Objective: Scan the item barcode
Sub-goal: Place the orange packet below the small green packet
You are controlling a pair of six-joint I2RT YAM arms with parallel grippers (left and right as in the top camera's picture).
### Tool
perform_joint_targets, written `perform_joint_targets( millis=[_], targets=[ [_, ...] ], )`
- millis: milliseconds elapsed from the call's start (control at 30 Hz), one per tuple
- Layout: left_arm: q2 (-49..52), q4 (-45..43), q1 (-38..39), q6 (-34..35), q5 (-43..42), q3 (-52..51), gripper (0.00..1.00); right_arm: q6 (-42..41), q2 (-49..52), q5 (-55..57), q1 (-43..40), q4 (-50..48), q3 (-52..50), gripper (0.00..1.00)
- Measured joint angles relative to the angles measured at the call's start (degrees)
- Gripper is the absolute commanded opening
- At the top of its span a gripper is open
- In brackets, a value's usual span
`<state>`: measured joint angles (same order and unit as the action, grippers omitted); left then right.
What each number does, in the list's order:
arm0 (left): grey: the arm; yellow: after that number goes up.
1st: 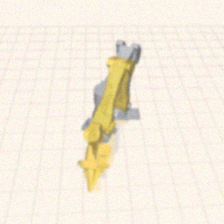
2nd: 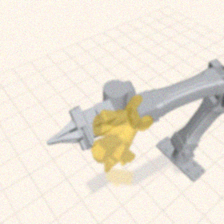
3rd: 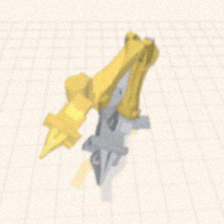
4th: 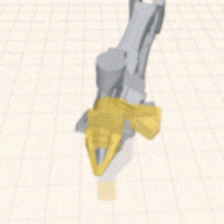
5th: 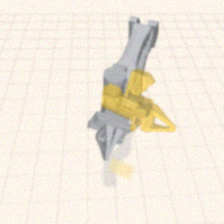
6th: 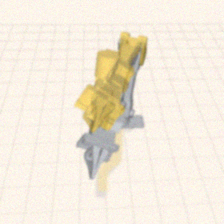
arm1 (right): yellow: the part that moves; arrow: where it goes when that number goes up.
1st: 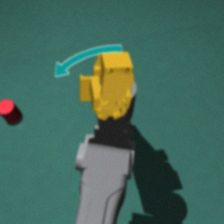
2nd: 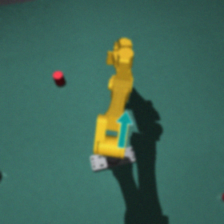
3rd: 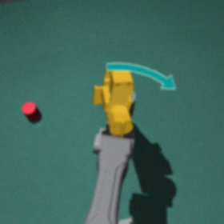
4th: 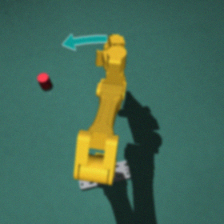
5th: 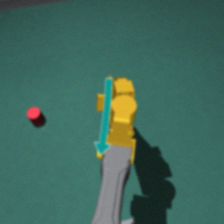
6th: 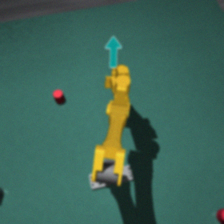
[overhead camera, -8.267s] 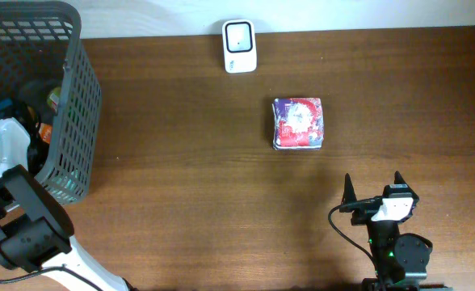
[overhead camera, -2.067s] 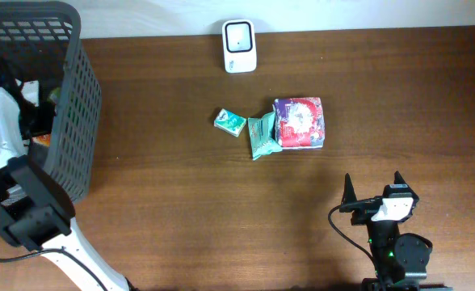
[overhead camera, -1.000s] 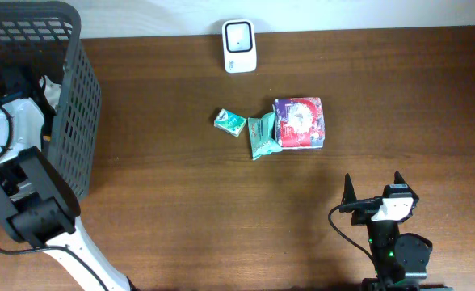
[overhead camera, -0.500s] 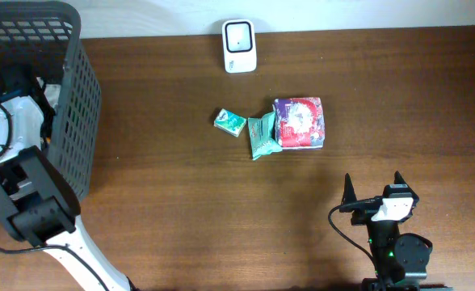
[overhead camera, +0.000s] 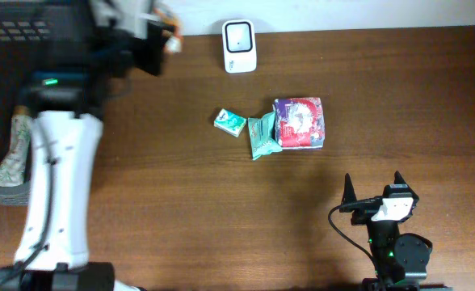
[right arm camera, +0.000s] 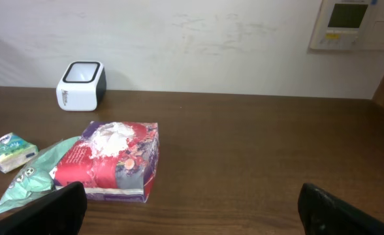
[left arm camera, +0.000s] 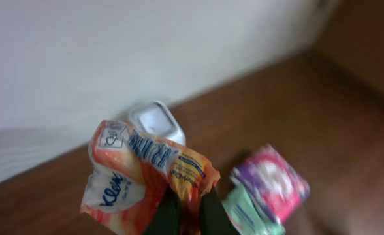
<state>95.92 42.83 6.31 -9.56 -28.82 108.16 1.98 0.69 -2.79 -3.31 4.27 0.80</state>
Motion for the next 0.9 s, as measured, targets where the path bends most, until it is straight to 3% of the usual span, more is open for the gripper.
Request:
perform_joint_targets(
  millis=[100, 233, 400, 633, 667, 700, 767, 800, 900],
  targets=[
    [8.96, 5.38, 12.26, -4.39, 16.48, 0.07, 0.00, -0.04, 0.00, -0.02, 0.00, 0.00, 0.00, 0.99],
    [19.89, 14.03, 17.70, 2.32, 29.22, -0.39, 0.00, 0.00, 0.00, -0.02, 0.00, 0.00, -0.02, 0.99],
    [26.64, 21.49, 17.79, 10.51, 30.82, -0.37, 0.00, -0.04, 0.00, 0.00, 0.00, 0.00, 0.00, 0.99],
    [36.26, 20.70, 19.15, 11.17, 25.55, -0.37, 0.02, -0.02, 0.00, 0.00, 0.00, 0.00, 0.00, 0.99],
    [36.52, 20.57, 19.15, 11.17, 25.03, -0.35, 0.07, -0.02, 0.00, 0.00, 0.00, 0.00, 0.00, 0.99],
    [36.52, 19.98, 19.08, 11.19, 23.91, -0.35, 0.28, -0.04, 0.00, 0.00, 0.00, 0.00, 0.00, 0.99],
    [36.57, 17.29, 19.50, 11.72, 19.91, -0.35, 0.36, 0.00, 0.00, 0.00, 0.00, 0.00, 0.00, 0.99],
    [36.68, 17.38, 19.93, 11.98, 18.67, -0.09, 0.70, -0.02, 0.00, 0.00, 0.00, 0.00, 0.00, 0.99],
    [37.75, 21.90, 21.16, 12.24, 16.39, 7.58, 0.82, -0.04, 0.00, -0.02, 0.00, 0.00, 0.00, 0.99]
  ],
)
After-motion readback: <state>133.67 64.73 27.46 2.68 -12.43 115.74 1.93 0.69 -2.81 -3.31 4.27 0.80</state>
